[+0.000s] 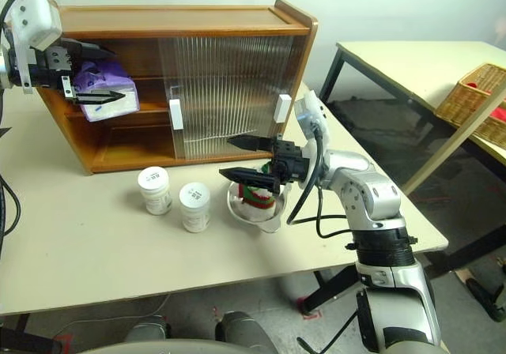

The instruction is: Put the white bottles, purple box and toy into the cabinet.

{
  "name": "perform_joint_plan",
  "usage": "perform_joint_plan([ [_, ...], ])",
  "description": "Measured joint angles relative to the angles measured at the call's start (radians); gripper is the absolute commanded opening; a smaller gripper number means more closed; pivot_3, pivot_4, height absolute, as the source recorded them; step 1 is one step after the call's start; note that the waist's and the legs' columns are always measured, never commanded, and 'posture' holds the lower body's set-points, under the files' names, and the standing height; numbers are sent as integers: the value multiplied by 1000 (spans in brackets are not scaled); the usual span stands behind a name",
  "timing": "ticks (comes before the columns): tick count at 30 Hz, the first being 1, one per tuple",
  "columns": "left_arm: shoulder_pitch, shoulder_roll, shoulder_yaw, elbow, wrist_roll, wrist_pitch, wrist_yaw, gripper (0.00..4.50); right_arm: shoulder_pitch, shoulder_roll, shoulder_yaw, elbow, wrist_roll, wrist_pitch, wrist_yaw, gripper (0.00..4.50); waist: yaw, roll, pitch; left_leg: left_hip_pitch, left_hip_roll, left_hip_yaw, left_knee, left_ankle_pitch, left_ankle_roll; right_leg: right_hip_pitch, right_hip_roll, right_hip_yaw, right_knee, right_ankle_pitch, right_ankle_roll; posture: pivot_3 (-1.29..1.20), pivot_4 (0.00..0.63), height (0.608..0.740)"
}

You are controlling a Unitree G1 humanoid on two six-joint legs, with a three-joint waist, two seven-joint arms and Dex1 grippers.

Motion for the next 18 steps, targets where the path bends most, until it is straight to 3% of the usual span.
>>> perform_joint_plan([
  [11,51,9,25,-109,-51,82,5,4465,-7,1,1,9,0,0,7,4500,4,0,0,4,0,-4,1,1,0,5,-2,4,1,2,-1,-43,0,740],
  [18,151,6,45,-260,-147,255,-10,4465,-8,1,1,10,-1,0,7,4500,4,1,0,4,1,-4,-1,1,0,4,-1,4,0,1,-2,-45,0,740],
])
